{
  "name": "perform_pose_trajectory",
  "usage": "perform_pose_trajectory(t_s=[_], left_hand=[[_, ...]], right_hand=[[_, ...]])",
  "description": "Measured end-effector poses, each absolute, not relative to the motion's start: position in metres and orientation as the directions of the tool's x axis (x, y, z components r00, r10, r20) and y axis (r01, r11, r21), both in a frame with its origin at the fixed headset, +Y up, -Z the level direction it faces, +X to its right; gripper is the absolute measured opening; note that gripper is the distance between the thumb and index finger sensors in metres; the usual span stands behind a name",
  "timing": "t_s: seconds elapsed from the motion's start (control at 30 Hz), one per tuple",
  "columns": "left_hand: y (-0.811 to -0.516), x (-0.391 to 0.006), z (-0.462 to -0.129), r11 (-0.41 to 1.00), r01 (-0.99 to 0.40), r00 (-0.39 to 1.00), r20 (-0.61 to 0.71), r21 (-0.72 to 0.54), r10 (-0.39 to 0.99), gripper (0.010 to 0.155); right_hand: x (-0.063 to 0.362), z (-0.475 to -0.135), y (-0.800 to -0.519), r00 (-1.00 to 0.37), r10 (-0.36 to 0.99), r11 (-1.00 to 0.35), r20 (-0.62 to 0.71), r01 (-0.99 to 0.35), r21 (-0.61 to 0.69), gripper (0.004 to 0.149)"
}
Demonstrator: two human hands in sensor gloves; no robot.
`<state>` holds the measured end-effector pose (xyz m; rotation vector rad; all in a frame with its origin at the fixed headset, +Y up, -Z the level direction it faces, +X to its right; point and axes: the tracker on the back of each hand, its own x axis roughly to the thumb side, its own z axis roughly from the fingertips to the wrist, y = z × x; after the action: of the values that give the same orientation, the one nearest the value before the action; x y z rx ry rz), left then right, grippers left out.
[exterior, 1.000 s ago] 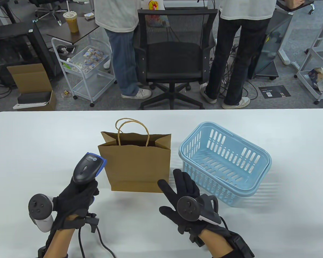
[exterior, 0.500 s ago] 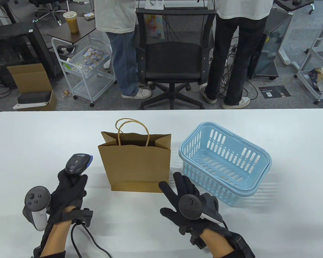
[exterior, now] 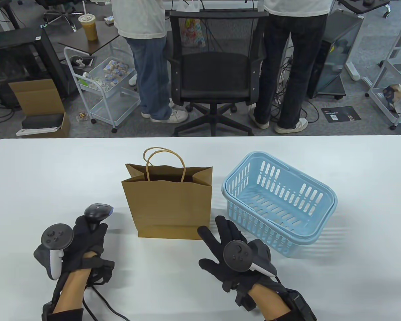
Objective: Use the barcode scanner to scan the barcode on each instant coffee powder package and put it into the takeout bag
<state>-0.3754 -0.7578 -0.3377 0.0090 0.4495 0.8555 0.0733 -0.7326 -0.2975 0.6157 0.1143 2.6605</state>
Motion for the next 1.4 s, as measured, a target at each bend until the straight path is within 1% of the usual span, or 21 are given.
perform_pose_trajectory(t_s=[0.37,0.57,0.67,0.77,0.83,0.9,1.0,1.07,1.1,1.13,1.17,1.23,1.27,1.4], left_hand=[[-0.760,-0.369,-0.342,0.733,-0.666,0.627,-0.429,0.136,0.650,0.069],[-0.759,-0.367,-0.342,0.748,-0.654,0.639,-0.448,0.112,0.626,0.069],[-0.758,-0.367,-0.344,0.765,-0.639,0.653,-0.470,0.079,0.594,0.068],[-0.755,-0.366,-0.344,0.787,-0.612,0.671,-0.474,0.080,0.570,0.067],[-0.752,-0.366,-0.343,0.782,-0.617,0.665,-0.474,0.087,0.577,0.069],[-0.743,-0.366,-0.339,0.790,-0.601,0.675,-0.452,0.122,0.583,0.081],[-0.720,-0.365,-0.327,0.821,-0.537,0.730,-0.381,0.193,0.568,0.089],[-0.707,-0.359,-0.317,0.788,-0.558,0.748,-0.252,0.260,0.613,0.090],[-0.701,-0.355,-0.313,0.748,-0.609,0.742,-0.142,0.263,0.655,0.092],[-0.698,-0.351,-0.311,0.722,-0.644,0.732,-0.072,0.252,0.678,0.093],[-0.695,-0.343,-0.309,0.683,-0.700,0.705,0.047,0.208,0.708,0.096],[-0.694,-0.330,-0.308,0.659,-0.736,0.677,0.154,0.156,0.719,0.099],[-0.694,-0.323,-0.307,0.680,-0.722,0.691,0.183,0.126,0.700,0.101],[-0.699,-0.308,-0.305,0.767,-0.640,0.758,0.205,0.051,0.619,0.108]], right_hand=[[0.073,-0.299,-0.736,-0.818,0.412,-0.911,0.402,-0.365,0.192,0.085],[0.073,-0.301,-0.736,-0.816,0.405,-0.914,0.412,-0.359,0.188,0.085],[0.074,-0.301,-0.736,-0.815,0.407,-0.913,0.412,-0.361,0.189,0.085],[0.075,-0.301,-0.732,-0.815,0.405,-0.914,0.413,-0.368,0.171,0.085],[0.077,-0.301,-0.732,-0.816,0.404,-0.915,0.413,-0.370,0.164,0.085],[0.080,-0.302,-0.733,-0.816,0.417,-0.909,0.400,-0.380,0.174,0.085],[0.082,-0.303,-0.733,-0.817,0.421,-0.907,0.395,-0.387,0.167,0.085],[0.082,-0.303,-0.732,-0.817,0.419,-0.908,0.396,-0.388,0.160,0.085],[0.082,-0.302,-0.732,-0.814,0.423,-0.906,0.398,-0.392,0.159,0.085],[0.082,-0.302,-0.732,-0.813,0.425,-0.905,0.399,-0.394,0.160,0.085],[0.081,-0.301,-0.732,-0.811,0.425,-0.905,0.401,-0.395,0.160,0.085],[0.080,-0.301,-0.732,-0.808,0.426,-0.904,0.407,-0.394,0.163,0.085],[0.079,-0.301,-0.733,-0.806,0.426,-0.905,0.411,-0.393,0.166,0.085],[0.078,-0.301,-0.734,-0.800,0.440,-0.898,0.408,-0.400,0.184,0.085]])
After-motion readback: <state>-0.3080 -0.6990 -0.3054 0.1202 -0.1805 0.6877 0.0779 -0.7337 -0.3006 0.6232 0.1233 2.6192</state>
